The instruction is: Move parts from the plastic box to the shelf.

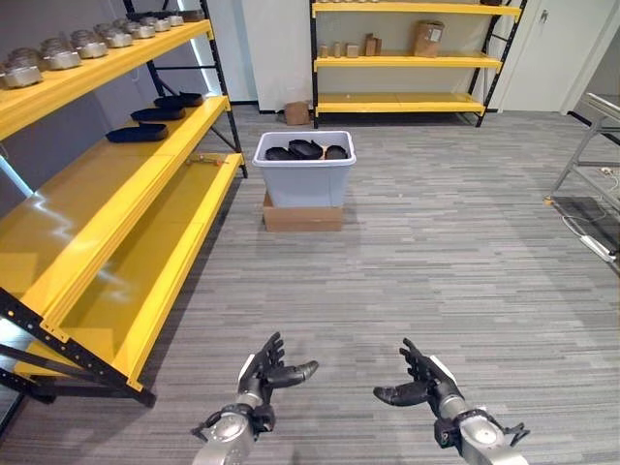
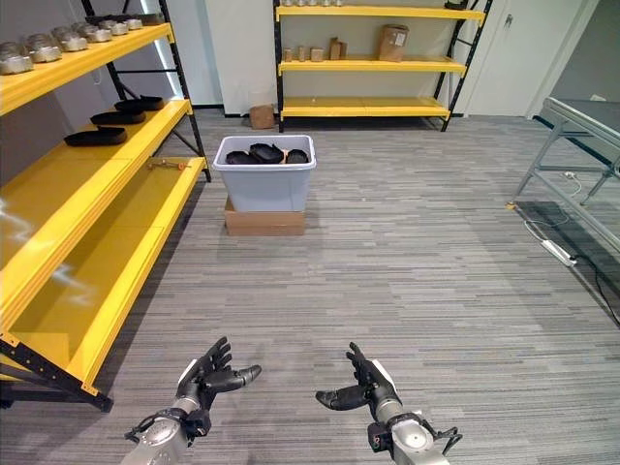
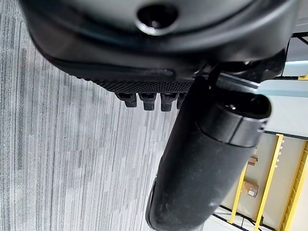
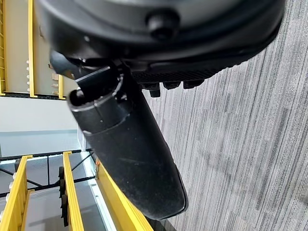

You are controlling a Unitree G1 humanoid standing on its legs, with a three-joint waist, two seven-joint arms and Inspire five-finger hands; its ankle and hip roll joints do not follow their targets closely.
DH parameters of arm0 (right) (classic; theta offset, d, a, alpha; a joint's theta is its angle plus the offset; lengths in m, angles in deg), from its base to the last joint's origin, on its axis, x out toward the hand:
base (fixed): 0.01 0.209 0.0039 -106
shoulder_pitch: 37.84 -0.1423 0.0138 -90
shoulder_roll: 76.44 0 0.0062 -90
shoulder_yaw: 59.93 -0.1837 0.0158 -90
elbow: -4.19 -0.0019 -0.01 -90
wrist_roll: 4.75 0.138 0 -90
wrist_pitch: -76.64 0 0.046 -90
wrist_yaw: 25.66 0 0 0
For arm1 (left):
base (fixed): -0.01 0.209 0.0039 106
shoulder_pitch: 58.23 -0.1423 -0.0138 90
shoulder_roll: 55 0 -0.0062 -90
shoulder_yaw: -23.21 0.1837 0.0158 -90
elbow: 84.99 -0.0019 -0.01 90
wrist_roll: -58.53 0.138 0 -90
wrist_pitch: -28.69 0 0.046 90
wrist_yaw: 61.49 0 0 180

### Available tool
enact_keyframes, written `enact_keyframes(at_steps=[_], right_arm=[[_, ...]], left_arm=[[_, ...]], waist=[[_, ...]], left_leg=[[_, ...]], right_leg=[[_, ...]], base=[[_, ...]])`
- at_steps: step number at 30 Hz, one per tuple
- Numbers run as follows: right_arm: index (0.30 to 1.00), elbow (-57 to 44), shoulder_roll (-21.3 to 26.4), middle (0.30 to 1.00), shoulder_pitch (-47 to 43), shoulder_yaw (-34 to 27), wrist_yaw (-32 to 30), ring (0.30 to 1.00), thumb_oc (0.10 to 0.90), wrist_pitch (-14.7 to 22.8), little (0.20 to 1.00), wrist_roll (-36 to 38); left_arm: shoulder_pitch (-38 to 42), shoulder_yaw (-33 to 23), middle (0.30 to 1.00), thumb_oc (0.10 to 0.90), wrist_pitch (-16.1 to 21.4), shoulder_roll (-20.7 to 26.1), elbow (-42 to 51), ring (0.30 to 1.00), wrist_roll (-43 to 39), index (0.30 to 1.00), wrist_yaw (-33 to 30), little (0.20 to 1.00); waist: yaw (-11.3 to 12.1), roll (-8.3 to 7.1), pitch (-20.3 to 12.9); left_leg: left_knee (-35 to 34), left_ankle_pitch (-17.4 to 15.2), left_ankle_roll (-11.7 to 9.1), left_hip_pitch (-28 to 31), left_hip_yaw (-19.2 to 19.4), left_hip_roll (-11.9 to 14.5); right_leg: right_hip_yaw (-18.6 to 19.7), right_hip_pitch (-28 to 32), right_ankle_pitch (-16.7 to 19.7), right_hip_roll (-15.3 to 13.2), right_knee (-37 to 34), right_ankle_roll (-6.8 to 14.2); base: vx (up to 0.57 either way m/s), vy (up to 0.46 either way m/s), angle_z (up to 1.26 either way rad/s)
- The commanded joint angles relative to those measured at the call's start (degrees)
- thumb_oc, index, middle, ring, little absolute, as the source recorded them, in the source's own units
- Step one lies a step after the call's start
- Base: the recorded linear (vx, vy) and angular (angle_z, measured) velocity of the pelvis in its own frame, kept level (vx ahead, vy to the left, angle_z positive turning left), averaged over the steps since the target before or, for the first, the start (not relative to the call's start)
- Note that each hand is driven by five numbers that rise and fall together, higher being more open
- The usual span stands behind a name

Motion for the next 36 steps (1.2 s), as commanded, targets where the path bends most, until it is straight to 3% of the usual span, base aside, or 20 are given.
enact_keyframes(at_steps=[1, 28, 33, 36], right_arm=[[1.0, -3.9, -0.3, 1.0, -4.1, -1.5, 0.2, 1.0, 0.9, 4.9, 1.0, 0.9], [1.0, -4.8, -0.3, 1.0, -4.1, -1.9, 0.7, 1.0, 0.9, 4.7, 1.0, 1.1], [1.0, -4.4, -0.4, 1.0, -6.2, -1.2, 1.0, 1.0, 0.9, 4.4, 1.0, 1.5], [1.0, -4.7, -0.5, 1.0, -6.4, -1.2, 1.0, 1.0, 0.9, 4.4, 1.0, 1.1]], left_arm=[[6.4, -2.1, 1.0, 0.9, 4.0, -0.8, 0.3, 1.0, 0.9, 1.0, 1.2, 1.0], [6.1, -2.7, 1.0, 0.9, 4.1, -0.3, 1.8, 1.0, 1.1, 1.0, 1.3, 1.0], [6.9, -2.6, 1.0, 0.9, 4.2, 1.0, 3.5, 1.0, 1.1, 1.0, 1.2, 1.0], [6.7, -2.6, 1.0, 0.9, 4.3, 1.2, 4.2, 1.0, 1.5, 1.0, 1.2, 1.0]], waist=[[-0.2, -1.43, -1.7], [-0.1, -1.45, -1.3], [0.4, -1.34, 1.4], [0.4, -1.05, 2.3]], left_leg=[[-0.2, -0.9, -3.5, 1.5, -1.0, 2.9], [-0.2, -2.2, -3.0, 2.5, -0.7, 2.6], [1.9, -3.5, -0.5, 2.0, -0.7, 1.0], [2.6, -4.3, 0.8, 1.7, -1.2, -0.2]], right_leg=[[0.6, -2.7, 3.9, -4.8, 0.0, 4.5], [0.1, -1.9, 3.2, -5.1, 0.2, 4.6], [1.5, -6.4, 0.9, -6.5, 9.8, 5.1], [2.0, -9.6, 2.3, -7.4, 16.0, 6.3]], base=[[0.0, 0.0, 0.0], [0.0, 0.006, 0.0], [-0.03, 0.126, -0.11], [-0.02, 0.138, -0.01]])
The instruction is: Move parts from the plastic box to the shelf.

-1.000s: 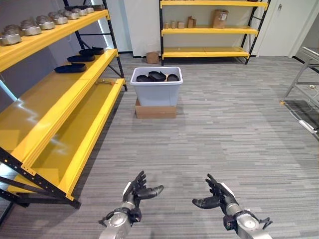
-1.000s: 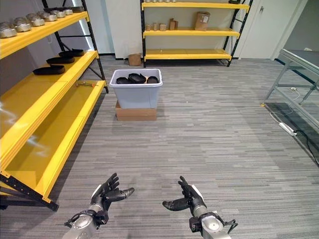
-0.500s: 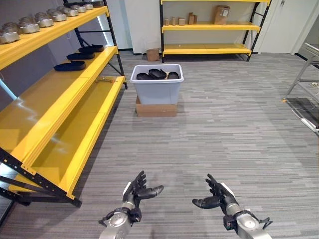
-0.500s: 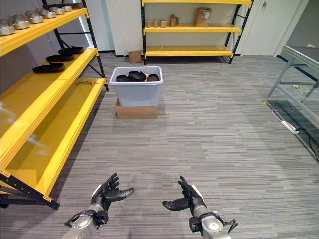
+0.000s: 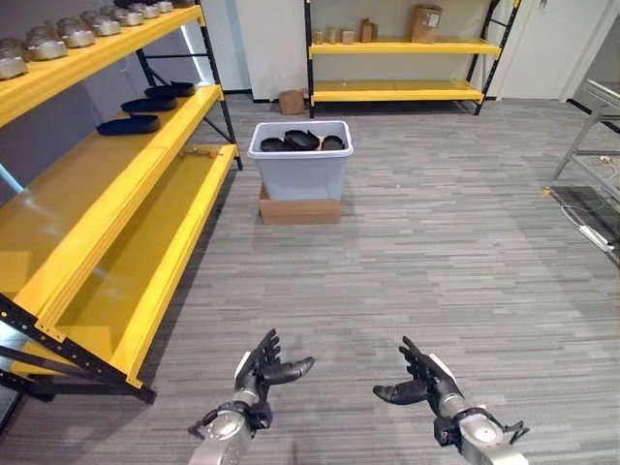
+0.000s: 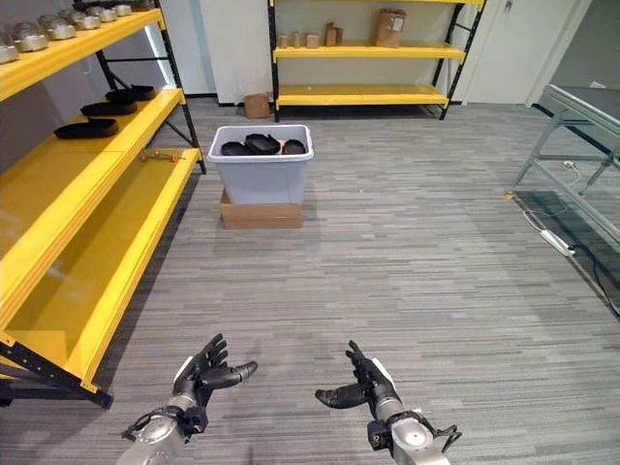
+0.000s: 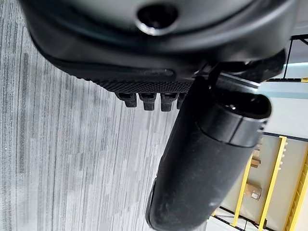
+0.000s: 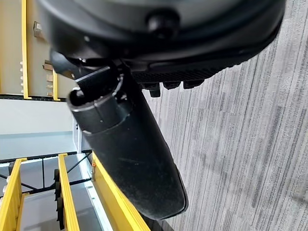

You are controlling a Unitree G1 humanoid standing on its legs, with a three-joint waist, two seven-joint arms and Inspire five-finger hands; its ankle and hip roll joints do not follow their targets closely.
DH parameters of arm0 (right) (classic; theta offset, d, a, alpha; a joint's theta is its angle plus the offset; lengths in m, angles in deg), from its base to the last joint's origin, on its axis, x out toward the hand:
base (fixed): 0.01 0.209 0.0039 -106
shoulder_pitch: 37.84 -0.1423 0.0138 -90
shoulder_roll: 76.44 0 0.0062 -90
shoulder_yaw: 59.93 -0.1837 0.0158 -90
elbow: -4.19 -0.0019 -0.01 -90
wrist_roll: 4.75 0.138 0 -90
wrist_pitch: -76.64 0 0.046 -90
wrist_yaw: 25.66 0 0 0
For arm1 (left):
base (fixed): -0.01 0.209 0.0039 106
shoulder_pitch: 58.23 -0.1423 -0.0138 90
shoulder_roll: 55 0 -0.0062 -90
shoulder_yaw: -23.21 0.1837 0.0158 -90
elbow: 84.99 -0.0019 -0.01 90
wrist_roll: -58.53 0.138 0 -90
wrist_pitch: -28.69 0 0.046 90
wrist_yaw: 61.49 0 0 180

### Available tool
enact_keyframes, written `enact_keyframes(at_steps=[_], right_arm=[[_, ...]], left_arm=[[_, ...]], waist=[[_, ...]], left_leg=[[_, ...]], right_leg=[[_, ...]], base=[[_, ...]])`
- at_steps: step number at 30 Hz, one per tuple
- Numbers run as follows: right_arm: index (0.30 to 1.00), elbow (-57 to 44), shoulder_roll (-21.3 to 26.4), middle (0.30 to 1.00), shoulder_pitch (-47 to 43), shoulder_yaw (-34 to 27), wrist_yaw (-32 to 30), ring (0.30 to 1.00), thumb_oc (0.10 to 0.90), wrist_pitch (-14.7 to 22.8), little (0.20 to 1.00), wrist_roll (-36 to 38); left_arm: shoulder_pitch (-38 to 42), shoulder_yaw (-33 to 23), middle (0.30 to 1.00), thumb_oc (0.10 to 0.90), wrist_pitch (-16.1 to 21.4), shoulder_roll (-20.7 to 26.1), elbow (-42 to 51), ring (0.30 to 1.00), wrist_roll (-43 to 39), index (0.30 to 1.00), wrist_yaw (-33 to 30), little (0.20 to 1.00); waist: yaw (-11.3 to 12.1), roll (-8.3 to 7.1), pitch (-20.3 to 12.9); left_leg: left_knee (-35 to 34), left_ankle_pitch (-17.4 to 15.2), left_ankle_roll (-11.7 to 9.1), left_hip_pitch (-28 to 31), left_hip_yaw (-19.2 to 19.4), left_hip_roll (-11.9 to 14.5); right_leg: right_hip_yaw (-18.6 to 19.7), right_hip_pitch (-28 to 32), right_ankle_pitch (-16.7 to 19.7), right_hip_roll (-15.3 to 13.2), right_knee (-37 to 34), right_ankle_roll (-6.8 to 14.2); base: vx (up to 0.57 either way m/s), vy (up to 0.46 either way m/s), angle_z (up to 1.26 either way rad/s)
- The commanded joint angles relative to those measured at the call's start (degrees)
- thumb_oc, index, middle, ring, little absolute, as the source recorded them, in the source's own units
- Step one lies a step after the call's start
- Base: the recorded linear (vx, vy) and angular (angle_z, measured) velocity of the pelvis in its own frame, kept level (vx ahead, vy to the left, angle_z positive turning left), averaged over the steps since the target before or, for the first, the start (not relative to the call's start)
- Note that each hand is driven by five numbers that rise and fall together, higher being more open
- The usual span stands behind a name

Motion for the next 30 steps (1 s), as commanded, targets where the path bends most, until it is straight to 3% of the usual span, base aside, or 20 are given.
enact_keyframes(at_steps=[1, 4, 6, 10, 13, 16, 25, 28, 30], right_arm=[[1.0, -4.7, -0.8, 1.0, -5.3, -1.0, 0.5, 1.0, 0.9, 4.3, 1.0, 0.9], [1.0, -6.1, -0.9, 1.0, -4.3, -1.1, 0.9, 1.0, 0.9, 4.3, 1.0, 0.9], [1.0, -6.1, -1.3, 1.0, -3.9, -1.1, 1.0, 1.0, 0.9, 4.3, 1.0, 0.8], [1.0, -5.8, -1.0, 1.0, -3.9, -1.3, 1.2, 1.0, 0.9, 4.4, 1.0, 1.7], [1.0, -5.8, -0.7, 1.0, -4.3, -1.4, 1.0, 1.0, 0.9, 4.5, 1.0, 1.5], [1.0, -6.5, -0.3, 1.0, -3.4, -1.8, 1.1, 1.0, 0.9, 4.4, 1.0, 1.2], [1.0, -7.1, 0.9, 1.0, -2.2, -2.9, 1.0, 1.0, 0.9, 4.9, 1.0, 2.1], [1.0, -7.4, 1.6, 1.0, -2.7, -3.3, 0.4, 1.0, 0.9, 5.2, 1.0, 2.5], [1.0, -7.5, 2.2, 1.0, -3.0, -3.4, 0.1, 1.0, 0.9, 5.3, 1.0, 2.6]], left_arm=[[6.0, -1.0, 1.0, 0.9, 4.3, 0.9, 3.7, 1.0, 1.6, 1.0, 1.1, 1.0], [6.1, -0.5, 1.0, 0.9, 4.2, 1.1, 4.6, 1.0, 2.3, 1.0, 1.3, 1.0], [6.4, -0.3, 1.0, 0.9, 4.1, 1.2, 4.4, 1.0, 3.1, 1.0, 1.2, 1.0], [6.3, -0.9, 1.0, 0.9, 4.1, 0.9, 3.8, 1.0, 3.3, 1.0, 1.6, 1.0], [6.9, -1.2, 1.0, 0.9, 4.3, 0.2, 2.9, 1.0, 3.3, 1.0, 1.5, 1.0], [6.6, -1.3, 1.0, 0.9, 4.3, -0.1, 3.0, 1.0, 3.2, 1.0, 1.7, 1.0], [5.3, -1.3, 1.0, 0.9, 4.9, -1.1, 3.2, 1.0, 2.5, 1.0, 1.8, 1.0], [6.3, -1.0, 1.0, 0.9, 5.2, -1.4, 3.2, 1.0, 1.7, 1.0, 1.0, 1.0], [6.9, -0.6, 1.0, 0.9, 5.3, -1.6, 3.1, 1.0, 1.0, 1.0, 0.9, 1.0]], waist=[[0.3, -0.91, -0.4], [-0.5, -0.77, 0.9], [-0.7, -0.34, 1.4], [-2.3, -0.32, 1.2], [-3.4, -1.29, 1.1], [-3.9, -1.37, 0.6], [-3.5, 0.35, -2.9], [-3.8, 0.5, -3.1], [-4.1, 0.29, -2.8]], left_leg=[[2.7, -3.7, -0.5, 1.9, -2.1, 0.3], [3.1, -4.2, 0.6, 2.4, -3.0, -0.8], [3.7, -5.0, 1.0, 3.0, -3.3, -0.9], [2.3, -6.4, 0.9, 6.1, -4.3, -2.5], [1.4, -8.0, 0.2, 8.8, -5.5, -3.8], [1.5, -8.9, -0.4, 10.0, -5.9, -3.6], [1.4, -6.3, -3.5, 11.4, -6.3, 0.4], [3.7, -4.5, -5.3, 10.3, -6.8, 2.4], [9.8, -2.9, -6.6, 8.4, -7.0, 3.8]], right_leg=[[1.2, -6.8, 6.7, -6.9, 11.1, 6.3], [2.3, -11.3, 13.4, -7.7, 20.6, 6.9], [1.1, -14.0, 12.5, -7.8, 23.6, 6.3], [-0.6, -17.5, 10.8, -4.6, 15.3, 5.6], [-2.2, -16.9, 13.1, -3.6, 3.1, 6.0], [-1.9, -15.7, 12.9, -2.7, 1.0, 5.9], [-4.5, -11.6, 11.5, 0.0, -1.9, 3.6], [-4.8, -10.7, 9.8, 0.8, -2.3, 2.2], [-4.3, -9.7, 8.0, 1.6, -1.6, 0.8]], base=[[-0.02, 0.136, 0.0], [0.01, 0.154, 0.09], [0.05, 0.12, 0.38], [0.16, 0.038, 0.14], [0.2, -0.034, 0.04], [0.18, -0.074, 0.29], [0.16, -0.112, 0.17], [0.14, -0.159, 0.11], [0.13, -0.155, 0.09]])
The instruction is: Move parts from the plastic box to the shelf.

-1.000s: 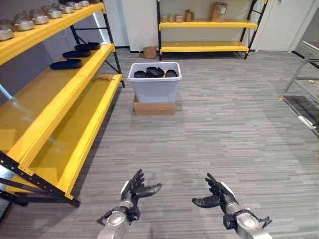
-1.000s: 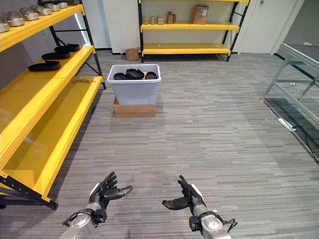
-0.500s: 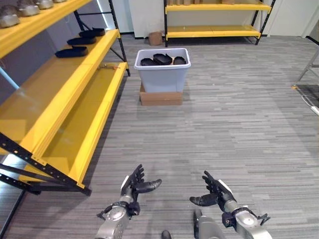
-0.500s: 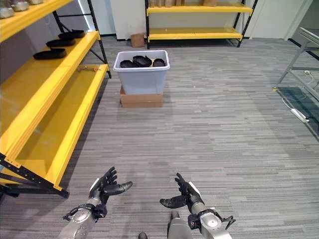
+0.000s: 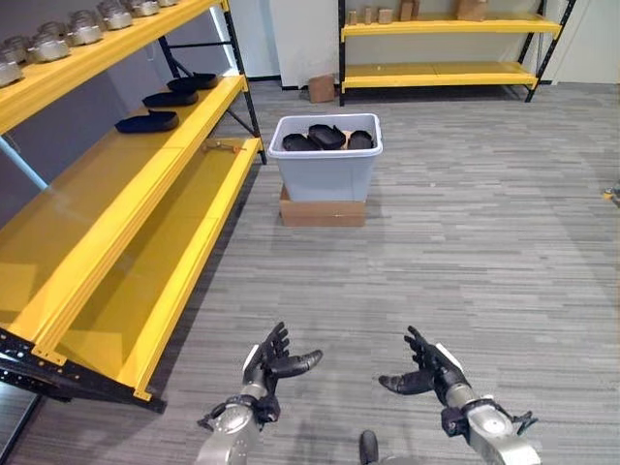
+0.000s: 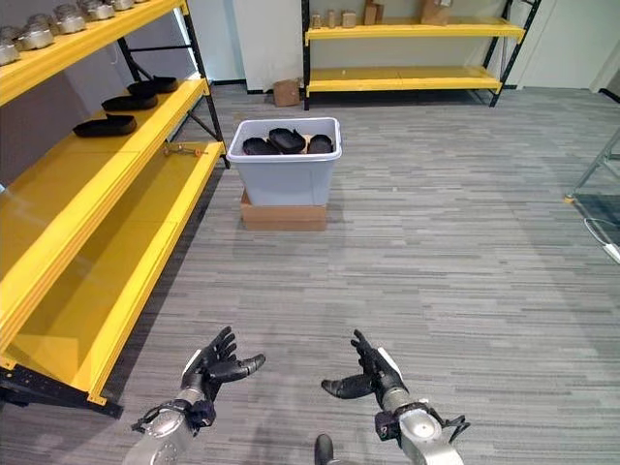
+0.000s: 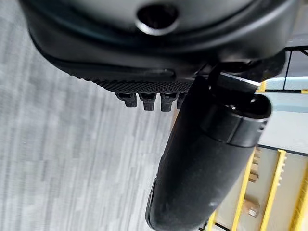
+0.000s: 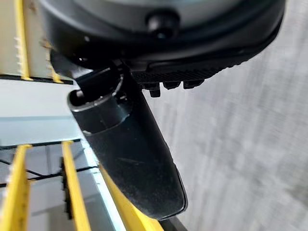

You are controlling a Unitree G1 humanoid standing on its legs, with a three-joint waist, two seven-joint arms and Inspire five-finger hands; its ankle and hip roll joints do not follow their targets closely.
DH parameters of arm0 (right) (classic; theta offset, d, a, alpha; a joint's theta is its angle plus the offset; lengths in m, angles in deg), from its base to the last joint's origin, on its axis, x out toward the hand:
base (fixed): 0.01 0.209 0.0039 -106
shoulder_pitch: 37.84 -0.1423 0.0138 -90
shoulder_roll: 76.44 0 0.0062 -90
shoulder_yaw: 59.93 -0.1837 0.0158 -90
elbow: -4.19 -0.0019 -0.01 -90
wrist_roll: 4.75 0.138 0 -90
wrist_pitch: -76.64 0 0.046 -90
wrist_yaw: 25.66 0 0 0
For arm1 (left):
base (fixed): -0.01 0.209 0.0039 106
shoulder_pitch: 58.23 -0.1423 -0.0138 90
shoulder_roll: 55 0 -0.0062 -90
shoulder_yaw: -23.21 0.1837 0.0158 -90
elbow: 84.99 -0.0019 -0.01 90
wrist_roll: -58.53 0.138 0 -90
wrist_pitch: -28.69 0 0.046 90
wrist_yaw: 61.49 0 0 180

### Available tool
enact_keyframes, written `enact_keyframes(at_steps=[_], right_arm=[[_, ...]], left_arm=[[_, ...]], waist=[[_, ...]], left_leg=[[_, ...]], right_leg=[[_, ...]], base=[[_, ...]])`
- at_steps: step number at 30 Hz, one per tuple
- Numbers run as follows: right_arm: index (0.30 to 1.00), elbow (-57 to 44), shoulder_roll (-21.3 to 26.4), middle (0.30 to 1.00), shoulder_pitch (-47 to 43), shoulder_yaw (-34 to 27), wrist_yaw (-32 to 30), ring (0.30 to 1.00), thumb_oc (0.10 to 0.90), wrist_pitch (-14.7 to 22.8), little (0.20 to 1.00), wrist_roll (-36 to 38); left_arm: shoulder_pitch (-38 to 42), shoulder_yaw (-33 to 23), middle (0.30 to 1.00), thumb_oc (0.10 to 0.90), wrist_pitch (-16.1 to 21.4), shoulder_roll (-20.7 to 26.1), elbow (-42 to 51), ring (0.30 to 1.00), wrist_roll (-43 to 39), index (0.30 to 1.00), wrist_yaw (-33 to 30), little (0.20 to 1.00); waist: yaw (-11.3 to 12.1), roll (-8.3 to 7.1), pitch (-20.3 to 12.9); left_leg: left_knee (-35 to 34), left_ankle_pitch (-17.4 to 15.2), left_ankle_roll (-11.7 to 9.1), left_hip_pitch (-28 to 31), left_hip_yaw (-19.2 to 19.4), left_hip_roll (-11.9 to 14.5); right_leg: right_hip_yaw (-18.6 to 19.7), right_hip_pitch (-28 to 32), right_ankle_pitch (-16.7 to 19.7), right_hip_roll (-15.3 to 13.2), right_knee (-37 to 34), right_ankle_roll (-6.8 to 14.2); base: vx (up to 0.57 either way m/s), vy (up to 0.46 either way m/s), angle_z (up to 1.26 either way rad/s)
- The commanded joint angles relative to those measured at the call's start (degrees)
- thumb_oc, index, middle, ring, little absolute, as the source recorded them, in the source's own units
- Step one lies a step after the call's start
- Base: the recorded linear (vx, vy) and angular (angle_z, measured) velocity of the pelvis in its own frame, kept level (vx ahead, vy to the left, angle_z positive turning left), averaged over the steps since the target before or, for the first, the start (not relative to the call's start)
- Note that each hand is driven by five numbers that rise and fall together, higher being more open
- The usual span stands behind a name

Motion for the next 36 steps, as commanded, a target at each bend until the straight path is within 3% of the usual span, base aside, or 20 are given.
enact_keyframes(at_steps=[1, 2, 3, 4, 6, 7, 8, 9, 10, 12, 13, 14, 16, 24, 28, 29, 31, 32, 34, 36], right_arm=[[1.0, -4.7, -0.1, 1.0, -1.5, -1.0, -0.5, 1.0, 0.9, 5.0, 1.0, 2.1], [1.0, -5.2, 0.3, 1.0, -1.4, -1.2, -0.6, 1.0, 0.9, 5.1, 1.0, 2.3], [1.0, -5.2, 0.3, 1.0, -1.4, -1.2, -0.6, 1.0, 0.9, 5.1, 1.0, 2.3], [1.0, -5.3, 0.6, 1.0, -1.5, -1.3, -0.5, 1.0, 0.9, 5.2, 1.0, 2.5], [1.0, -5.4, 0.8, 1.0, -1.2, -1.3, -0.5, 1.0, 0.9, 5.1, 1.0, 2.1], [1.0, -5.2, 0.8, 1.0, -1.0, -1.3, -0.7, 1.0, 0.9, 5.0, 1.0, 1.9], [1.0, -5.3, 1.0, 1.0, -0.5, -1.6, -0.9, 1.0, 0.9, 5.1, 1.0, 1.8], [1.0, -5.3, 1.0, 1.0, -0.4, -1.6, -0.9, 1.0, 0.9, 5.1, 1.0, 1.8], [1.0, -5.0, 1.1, 1.0, -0.1, -2.0, -1.0, 1.0, 0.9, 5.3, 1.0, 1.6], [1.0, -4.8, 1.1, 1.0, 0.1, -2.1, -1.1, 1.0, 0.9, 5.4, 1.0, 1.5], [1.0, -4.5, 1.0, 1.0, 0.2, -2.2, -1.3, 1.0, 0.9, 5.6, 1.0, 1.5], [1.0, -4.1, 0.8, 1.0, 0.3, -2.2, -1.7, 1.0, 0.9, 5.7, 1.0, 1.4], [1.0, -3.8, 0.6, 1.0, 0.2, -2.1, -1.4, 1.0, 0.9, 5.4, 1.0, 1.4], [1.0, -4.3, -1.0, 1.0, 0.7, -1.6, 0.1, 1.0, 0.9, 4.3, 1.0, 1.1], [1.0, -3.9, -1.4, 1.0, -0.5, -1.3, 0.1, 1.0, 0.9, 4.2, 1.0, 0.5], [1.0, -3.8, -1.5, 1.0, -0.7, -1.2, 0.2, 1.0, 0.9, 4.1, 1.0, 0.2], [1.0, -3.9, -2.1, 1.0, -1.2, -0.4, 0.4, 1.0, 0.9, 4.0, 1.0, -0.3], [1.0, -3.9, -2.1, 1.0, -1.2, -0.4, 0.4, 1.0, 0.9, 4.0, 1.0, -0.3], [1.0, -4.4, -2.3, 1.0, -1.3, 0.0, 0.8, 1.0, 0.9, 4.0, 1.0, -0.3], [1.0, -5.0, -2.5, 1.0, -0.4, 0.0, 0.9, 1.0, 0.9, 4.0, 1.0, -0.6]], left_arm=[[4.4, 0.0, 1.0, 0.9, 5.2, 0.8, 2.9, 1.0, 0.2, 1.0, -0.1, 1.0], [4.3, 0.1, 1.0, 0.9, 5.1, 0.8, 3.1, 1.0, -0.1, 1.0, 0.0, 1.0], [4.3, 0.1, 1.0, 0.9, 5.1, 0.8, 3.1, 1.0, -0.1, 1.0, 0.0, 1.0], [4.0, 0.0, 1.0, 0.9, 5.1, 0.8, 3.2, 1.0, -0.4, 1.0, 0.1, 1.0], [3.3, -0.2, 1.0, 0.9, 5.1, 1.0, 3.8, 1.0, -0.4, 1.0, -0.1, 1.0], [2.7, -0.4, 1.0, 0.9, 4.8, 0.9, 4.3, 1.0, -0.6, 1.0, 0.0, 1.0], [2.1, -0.6, 1.0, 0.9, 4.7, 1.0, 4.1, 1.0, -0.6, 1.0, 0.3, 1.0], [2.1, -0.6, 1.0, 0.9, 4.7, 1.0, 4.1, 1.0, -0.6, 1.0, 0.3, 1.0], [1.6, -0.5, 1.0, 0.9, 4.7, 1.1, 3.9, 1.0, -0.6, 1.0, 0.6, 1.0], [1.4, -0.4, 1.0, 0.9, 4.7, 1.1, 3.8, 1.0, -0.4, 1.0, 0.6, 1.0], [1.3, -0.4, 1.0, 0.9, 4.8, 1.1, 3.3, 1.0, -0.2, 1.0, 0.6, 1.0], [1.0, -0.6, 1.0, 0.9, 4.8, 1.1, 3.3, 1.0, 0.0, 1.0, 0.2, 1.0], [1.0, -0.9, 1.0, 0.9, 4.8, 1.4, 3.6, 1.0, -0.1, 1.0, 0.1, 1.0], [0.6, -1.3, 1.0, 0.9, 4.5, 2.9, 5.1, 1.0, 0.1, 1.0, 0.3, 1.0], [0.4, -1.4, 1.0, 0.9, 4.3, 3.5, 5.6, 1.0, 0.0, 1.0, 0.2, 1.0], [0.4, -1.4, 1.0, 0.9, 4.1, 3.6, 5.6, 1.0, 0.0, 1.0, 0.1, 1.0], [0.5, -1.4, 1.0, 0.9, 3.8, 3.8, 5.8, 1.0, 0.5, 1.0, -0.1, 1.0], [0.5, -1.4, 1.0, 0.9, 3.8, 3.8, 5.8, 1.0, 0.5, 1.0, -0.1, 1.0], [0.5, -1.5, 1.0, 0.9, 3.7, 4.2, 6.3, 1.0, 0.9, 1.0, 0.0, 1.0], [0.1, -1.4, 1.0, 0.9, 3.8, 4.6, 6.5, 1.0, 1.5, 1.0, 0.1, 1.0]], waist=[[-0.8, -1.65, -2.2], [-0.5, -2.35, -1.5], [-0.5, -2.33, -1.5], [0.5, -3.65, -0.2], [1.5, -4.62, 0.7], [1.8, -5.0, 1.0], [2.4, -5.94, 1.4], [2.5, -5.88, 1.5], [3.0, -6.36, 1.3], [3.3, -6.29, 1.4], [3.5, -5.95, 1.1], [4.2, -5.21, 1.2], [4.6, -4.33, 1.7], [5.2, -4.27, -0.6], [5.8, -4.09, -1.0], [6.0, -4.0, -1.0], [5.9, -3.35, -0.4], [6.0, -3.38, -0.4], [5.2, -2.76, 1.0], [4.6, -1.83, 1.8]], left_leg=[[5.2, 4.5, -1.0, 0.1, 0.3, -0.7], [13.8, 8.1, -2.3, -3.4, 0.1, -0.4], [14.1, 8.0, -2.3, -3.6, 0.1, -0.3], [23.6, 12.1, -2.8, -8.1, -1.2, -1.2], [29.0, 13.6, -2.3, -11.2, -2.6, -2.4], [28.8, 13.2, -1.7, -12.9, -2.3, -2.3], [25.0, 10.6, -0.4, -17.0, -1.0, -2.0], [25.1, 10.4, -0.4, -16.9, -0.9, -1.9], [17.9, 8.2, 0.5, -18.4, 0.5, -0.6], [13.6, 8.6, 0.4, -18.7, 1.5, 0.4], [9.7, 9.9, 0.0, -19.9, 2.0, 1.3], [5.6, 13.6, -0.7, -21.8, 1.2, 2.0], [2.1, 16.3, -1.8, -21.1, 1.5, 2.8], [2.3, 10.2, 1.2, -17.2, 3.6, -1.0], [2.6, 7.8, 3.0, -16.2, 4.1, -2.9], [2.7, 7.1, 3.6, -16.0, 4.1, -3.4], [2.3, 6.1, 5.2, -14.7, 3.9, -4.5], [2.3, 6.1, 5.2, -14.7, 3.9, -4.5], [1.8, 5.7, 6.2, -13.1, 3.5, -4.8], [1.3, 5.4, 6.5, -11.3, 2.7, -4.7]], right_leg=[[2.4, -4.0, 1.5, -2.3, 2.8, 5.2], [3.0, -2.2, 0.6, -2.0, 2.6, 4.0], [2.9, -2.3, 0.6, -2.0, 2.6, 4.0], [3.6, -0.2, 0.2, -2.2, 1.7, 2.8], [3.7, 1.5, -0.3, -2.6, 0.9, 2.1], [3.6, 2.3, -0.4, -3.1, 0.6, 2.2], [3.9, 3.4, -0.5, -4.3, -0.1, 2.8], [3.9, 3.6, -0.5, -4.2, -0.1, 2.9], [4.3, 4.6, -0.9, -5.1, -0.6, 3.7], [4.4, 5.4, -1.6, -5.3, -0.6, 4.0], [4.5, 6.0, -2.2, -5.1, -0.8, 4.1], [5.0, 7.0, -2.9, -4.6, -0.9, 4.2], [5.9, 8.7, -4.9, -4.2, -0.1, 4.2], [7.6, 11.0, -7.1, -7.2, 2.4, 6.2], [8.2, 10.1, -6.4, -8.7, 5.3, 7.6], [8.5, 9.2, -6.2, -9.1, 7.4, 8.2], [9.0, 4.3, -2.3, -9.6, 17.6, 9.6], [9.0, 4.2, -2.4, -9.6, 17.8, 9.7], [9.2, 0.0, 1.9, -8.9, 26.4, 10.5], [8.4, -3.3, 1.4, -8.2, 30.3, 9.9]], base=[[0.08, -0.128, -0.02], [0.05, -0.094, -0.07], [0.09, -0.192, -0.03], [0.06, -0.128, -0.09], [0.08, -0.111, -0.16], [0.14, -0.046, -0.24], [0.12, -0.017, -0.12], [0.22, 0.044, 0.11], [0.19, 0.08, 0.15], [0.16, 0.074, -0.02], [0.17, 0.088, -0.19], [0.22, 0.104, -0.26], [0.27, 0.131, -0.31], [0.27, 0.159, -0.33], [0.18, 0.14, -0.03], [0.15, 0.158, -0.17], [0.11, 0.139, -0.09], [0.03, 0.075, 0.1], [0.06, 0.082, 0.14], [0.15, 0.091, 0.01]])
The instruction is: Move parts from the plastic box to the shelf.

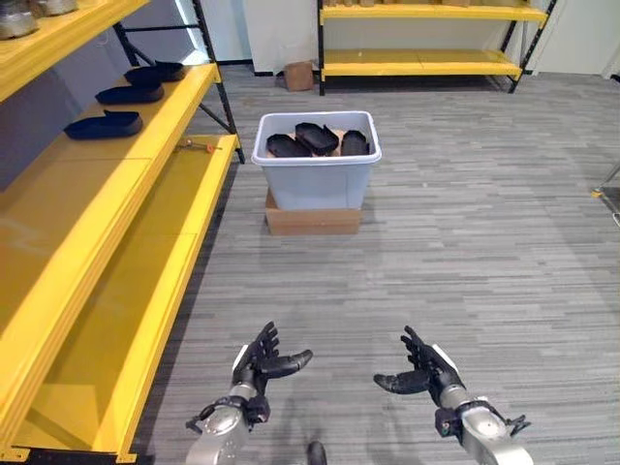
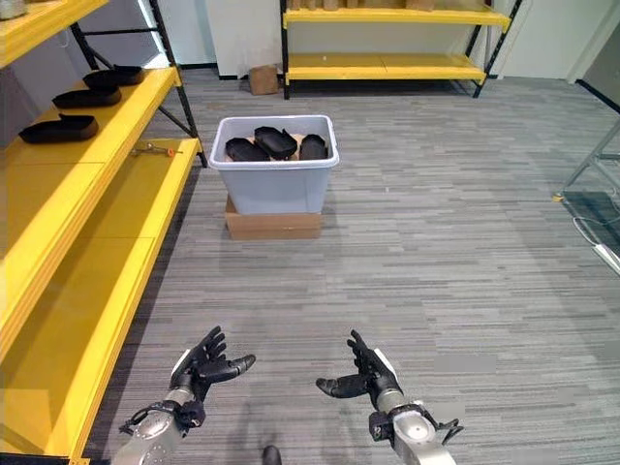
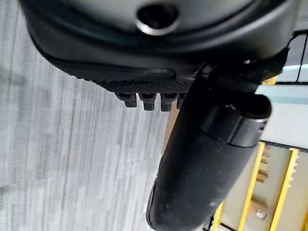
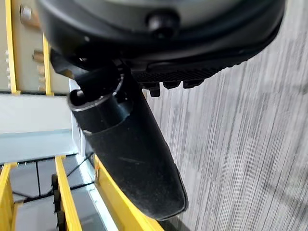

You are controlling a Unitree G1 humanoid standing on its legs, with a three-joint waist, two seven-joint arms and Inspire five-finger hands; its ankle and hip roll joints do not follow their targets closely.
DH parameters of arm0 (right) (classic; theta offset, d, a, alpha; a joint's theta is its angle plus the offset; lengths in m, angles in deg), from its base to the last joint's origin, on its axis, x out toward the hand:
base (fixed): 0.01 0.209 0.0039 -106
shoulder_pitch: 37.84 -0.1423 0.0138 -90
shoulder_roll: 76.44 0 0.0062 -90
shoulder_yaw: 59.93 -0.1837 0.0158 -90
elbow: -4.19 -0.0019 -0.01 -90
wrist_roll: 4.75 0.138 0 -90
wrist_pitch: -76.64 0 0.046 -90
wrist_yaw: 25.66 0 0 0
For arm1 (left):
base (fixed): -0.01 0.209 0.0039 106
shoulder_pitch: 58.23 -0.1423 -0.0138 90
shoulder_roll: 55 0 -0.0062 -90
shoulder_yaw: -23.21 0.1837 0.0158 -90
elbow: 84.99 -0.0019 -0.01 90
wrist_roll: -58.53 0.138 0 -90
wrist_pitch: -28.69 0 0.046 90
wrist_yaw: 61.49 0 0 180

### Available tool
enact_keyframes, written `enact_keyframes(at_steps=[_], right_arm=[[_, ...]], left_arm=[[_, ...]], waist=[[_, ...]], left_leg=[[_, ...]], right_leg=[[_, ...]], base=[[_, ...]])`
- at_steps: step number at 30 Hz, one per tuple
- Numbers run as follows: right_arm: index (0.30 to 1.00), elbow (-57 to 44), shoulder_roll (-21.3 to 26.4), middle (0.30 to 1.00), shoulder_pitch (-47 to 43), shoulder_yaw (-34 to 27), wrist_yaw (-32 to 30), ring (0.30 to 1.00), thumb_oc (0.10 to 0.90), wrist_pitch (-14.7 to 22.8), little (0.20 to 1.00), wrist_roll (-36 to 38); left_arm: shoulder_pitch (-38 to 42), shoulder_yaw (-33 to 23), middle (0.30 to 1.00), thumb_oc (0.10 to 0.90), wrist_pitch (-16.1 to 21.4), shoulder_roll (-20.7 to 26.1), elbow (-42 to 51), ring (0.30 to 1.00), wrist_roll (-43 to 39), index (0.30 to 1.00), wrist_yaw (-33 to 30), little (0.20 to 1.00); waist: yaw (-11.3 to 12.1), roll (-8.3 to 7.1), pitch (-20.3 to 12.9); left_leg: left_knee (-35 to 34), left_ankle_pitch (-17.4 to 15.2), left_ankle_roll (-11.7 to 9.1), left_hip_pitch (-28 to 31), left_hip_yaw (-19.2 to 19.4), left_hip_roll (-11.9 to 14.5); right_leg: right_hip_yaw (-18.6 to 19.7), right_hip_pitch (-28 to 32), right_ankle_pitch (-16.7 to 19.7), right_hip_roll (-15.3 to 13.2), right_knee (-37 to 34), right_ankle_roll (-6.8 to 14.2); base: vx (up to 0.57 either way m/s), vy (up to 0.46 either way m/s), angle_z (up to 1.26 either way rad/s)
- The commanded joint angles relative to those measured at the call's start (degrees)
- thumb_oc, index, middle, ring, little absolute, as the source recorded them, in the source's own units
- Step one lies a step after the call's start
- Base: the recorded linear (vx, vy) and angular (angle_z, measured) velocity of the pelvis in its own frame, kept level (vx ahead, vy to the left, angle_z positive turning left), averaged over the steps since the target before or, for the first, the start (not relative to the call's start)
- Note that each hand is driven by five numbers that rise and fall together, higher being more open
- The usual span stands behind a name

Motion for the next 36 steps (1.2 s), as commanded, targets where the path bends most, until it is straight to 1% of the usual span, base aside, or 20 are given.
enact_keyframes(at_steps=[1, 2, 3, 4, 8, 11, 18, 20, 22, 23, 24, 25, 26, 27, 30, 31, 32, 33, 34, 36], right_arm=[[1.0, -5.2, 0.2, 1.0, -2.2, -0.7, 0.4, 1.0, 0.9, 4.2, 1.0, -0.5], [1.0, -5.4, 0.3, 1.0, -2.3, -0.6, 0.4, 1.0, 0.9, 4.3, 1.0, -0.2], [1.0, -5.5, 0.3, 1.0, -2.4, -0.5, 0.2, 1.0, 0.9, 4.4, 1.0, 0.3], [1.0, -5.4, 0.3, 1.0, -2.5, -0.4, 0.1, 1.0, 0.9, 4.3, 1.0, 0.3], [1.0, -6.7, 1.0, 1.0, -2.7, -0.2, 0.2, 1.0, 0.9, 4.0, 1.0, -0.4], [1.0, -7.0, 1.7, 1.0, -1.6, -0.6, 0.6, 1.0, 0.9, 3.9, 1.0, 0.1], [1.0, -7.5, 3.3, 1.0, -1.2, -1.7, 0.2, 1.0, 0.9, 4.7, 1.0, 1.7], [1.0, -7.0, 3.5, 1.0, -1.5, -1.6, -0.2, 1.0, 0.9, 4.9, 1.0, 2.5], [1.0, -6.9, 3.8, 1.0, -1.6, -1.4, -0.1, 1.0, 0.9, 4.9, 1.0, 2.6], [1.0, -6.9, 3.8, 1.0, -1.6, -1.4, -0.1, 1.0, 0.9, 4.9, 1.0, 2.6], [1.0, -7.0, 4.1, 1.0, -1.8, -1.4, -0.1, 1.0, 0.9, 4.9, 1.0, 2.7], [1.0, -7.4, 4.8, 1.0, -1.6, -1.6, -0.1, 1.0, 0.9, 4.9, 1.0, 2.5], [1.0, -7.4, 5.1, 1.0, -1.4, -1.9, -0.1, 1.0, 0.9, 4.8, 1.0, 2.3], [1.0, -7.4, 5.1, 1.0, -1.4, -1.9, -0.1, 1.0, 0.9, 4.8, 1.0, 2.3], [1.0, -7.3, 5.4, 1.0, -1.4, -2.6, -1.0, 1.0, 0.9, 5.2, 1.0, 2.2], [1.0, -7.1, 5.4, 1.0, -1.4, -2.8, -1.2, 1.0, 0.9, 5.4, 1.0, 2.1], [1.0, -6.9, 5.2, 1.0, -1.4, -3.1, -1.6, 1.0, 0.9, 5.7, 1.0, 2.2], [1.0, -6.6, 5.1, 1.0, -1.5, -3.1, -1.9, 1.0, 0.9, 5.9, 1.0, 2.1], [1.0, -6.3, 4.7, 1.0, -1.4, -3.1, -2.1, 1.0, 0.9, 5.9, 1.0, 1.8], [1.0, -6.1, 4.3, 1.0, -0.9, -3.1, -1.6, 1.0, 0.9, 5.4, 1.0, 1.7]], left_arm=[[3.1, -0.8, 1.0, 0.9, 3.9, 1.3, 4.6, 1.0, 1.9, 1.0, 0.4, 1.0], [3.2, -1.0, 1.0, 0.9, 4.0, 1.3, 4.4, 1.0, 1.9, 1.0, 0.4, 1.0], [3.3, -1.2, 1.0, 0.9, 4.1, 1.1, 3.6, 1.0, 1.6, 1.0, 0.3, 1.0], [3.5, -1.3, 1.0, 0.9, 4.1, 0.8, 3.4, 1.0, 1.4, 1.0, 0.3, 1.0], [3.7, -1.6, 1.0, 0.9, 4.4, 0.2, 3.0, 1.0, 1.5, 1.0, 0.5, 1.0], [2.6, -1.7, 1.0, 0.9, 4.4, -0.8, 2.7, 1.0, 1.3, 1.0, 1.1, 1.0], [3.2, -0.4, 1.0, 0.9, 4.3, -1.2, 2.1, 1.0, 0.7, 1.0, 1.6, 1.0], [4.6, 0.4, 1.0, 0.9, 4.5, -1.5, 1.4, 1.0, 0.5, 1.0, 1.1, 1.0], [4.6, 0.5, 1.0, 0.9, 4.6, -1.4, 1.9, 1.0, 0.0, 1.0, 0.9, 1.0], [4.6, 0.5, 1.0, 0.9, 4.6, -1.4, 2.0, 1.0, 0.0, 1.0, 0.9, 1.0], [4.5, 0.5, 1.0, 0.9, 4.6, -1.3, 2.6, 1.0, -0.4, 1.0, 1.1, 1.0], [3.8, 0.6, 1.0, 0.9, 4.5, -1.0, 4.5, 1.0, -0.7, 1.0, 1.1, 1.0], [3.6, 0.7, 1.0, 0.9, 4.4, -0.6, 5.5, 1.0, -0.5, 1.0, 1.3, 1.0], [3.6, 0.7, 1.0, 0.9, 4.3, -0.6, 5.5, 1.0, -0.5, 1.0, 1.3, 1.0], [3.1, 1.0, 1.0, 0.9, 4.4, 0.0, 6.1, 1.0, -0.7, 1.0, 1.7, 1.0], [2.9, 1.0, 1.0, 0.9, 4.5, 0.3, 6.2, 1.0, -0.5, 1.0, 1.7, 1.0], [2.7, 1.0, 1.0, 0.9, 4.6, 0.5, 6.2, 1.0, -0.2, 1.0, 1.4, 1.0], [2.6, 0.9, 1.0, 0.9, 4.6, 0.5, 6.1, 1.0, -0.1, 1.0, 1.3, 1.0], [2.6, 0.6, 1.0, 0.9, 4.7, 0.8, 6.6, 1.0, 0.1, 1.0, 0.9, 1.0], [2.9, 0.2, 1.0, 0.9, 4.8, 0.9, 6.7, 1.0, 0.1, 1.0, 1.0, 1.0]], waist=[[-0.4, 0.48, -0.6], [-0.5, 0.66, -0.7], [-1.2, 0.7, -0.3], [-1.5, 0.5, -0.2], [-3.7, 0.18, 0.2], [-4.0, -0.29, -1.8], [-4.1, 0.13, -3.5], [-4.5, -0.19, -3.4], [-4.2, -1.12, -2.9], [-4.3, -1.09, -2.9], [-3.4, -1.77, -1.8], [-2.1, -3.35, 0.0], [-1.8, -3.97, 0.7], [-1.8, -3.83, 0.7], [-0.4, -4.81, 1.9], [0.0, -4.88, 1.9], [0.3, -4.54, 2.0], [0.7, -4.31, 1.8], [1.5, -3.3, 1.4], [1.2, -2.97, 0.9]], left_leg=[[4.7, -2.9, -2.8, 0.4, -0.8, 3.1], [3.6, -3.0, -3.0, 1.7, -0.4, 2.8], [2.6, -3.7, -3.4, 4.0, -0.6, 2.3], [2.1, -4.2, -3.7, 5.0, -0.7, 1.8], [1.0, -5.0, -5.3, 8.9, -1.8, 2.1], [2.5, -6.1, -6.8, 11.3, -2.6, 3.5], [5.6, -3.9, -9.3, 11.0, -3.2, 7.7], [10.1, -1.4, -11.0, 9.3, -3.1, 9.3], [19.8, 2.9, -11.9, 5.3, -3.7, 9.8], [20.2, 2.7, -11.9, 5.0, -3.8, 9.9], [27.6, 4.6, -11.9, 1.6, -5.3, 8.8], [36.8, 6.3, -11.5, -3.9, -8.1, 5.6], [37.6, 6.1, -11.1, -6.3, -7.5, 5.8], [38.0, 5.9, -11.1, -6.4, -7.6, 5.9], [33.1, 2.2, -9.5, -14.0, -4.7, 7.3], [29.8, 1.5, -9.3, -14.9, -3.8, 8.3], [22.5, 1.5, -9.3, -15.2, -2.6, 10.1], [18.1, 2.7, -9.5, -15.5, -2.5, 11.0], [9.9, 7.0, -10.7, -14.9, -3.2, 12.6], [10.2, 6.1, -10.9, -13.6, -1.7, 12.6]], right_leg=[[-2.6, 0.0, 16.3, 0.4, -7.7, 0.4], [-4.4, -2.5, 15.8, 0.4, -11.5, -0.2], [-7.2, -3.7, 17.1, -0.8, -16.8, -0.2], [-7.7, -4.9, 18.2, -1.4, -20.3, 0.2], [-5.5, -6.3, 22.2, -1.1, -31.8, 1.9], [-6.9, -3.6, 21.4, 0.2, -33.0, 0.7], [-9.2, -1.1, 17.8, 3.1, -32.6, -2.0], [-9.4, -0.4, 15.7, 4.2, -32.1, -3.4], [-9.0, 1.4, 14.3, 5.0, -32.4, -5.0], [-9.1, 1.3, 14.3, 5.0, -32.4, -5.0], [-8.5, 2.5, 13.7, 5.2, -32.4, -5.9], [-7.5, 4.2, 13.1, 4.4, -32.6, -6.9], [-7.6, 4.9, 12.8, 3.8, -32.7, -7.0], [-7.7, 4.9, 12.7, 3.9, -32.6, -7.0], [-7.0, 7.8, 11.3, 2.9, -33.4, -6.5], [-7.0, 8.5, 10.8, 2.7, -33.4, -6.2], [-7.0, 9.6, 9.8, 2.7, -33.5, -5.8], [-6.9, 10.1, 9.4, 2.7, -33.3, -5.5], [-6.4, 12.0, 7.5, 3.1, -32.9, -5.0], [-6.3, 13.6, 6.3, 2.4, -32.3, -4.4]], base=[[0.2, 0.088, 0.02], [0.3, 0.053, 0.02], [0.33, -0.005, 0.02], [0.32, -0.063, 0.0], [0.26, -0.103, 0.07], [0.39, -0.214, 0.38], [0.2, -0.161, 0.12], [0.2, -0.197, -0.02], [0.12, -0.148, 0.12], [0.07, -0.134, 0.07], [0.07, -0.156, -0.07], [0.11, -0.19, -0.13], [0.09, -0.12, -0.29], [0.1, -0.048, -0.22], [0.17, 0.017, 0.01], [0.26, 0.113, 0.15], [0.27, 0.145, 0.09], [0.4, 0.239, -0.11], [0.29, 0.175, -0.21], [0.26, 0.184, -0.21]])
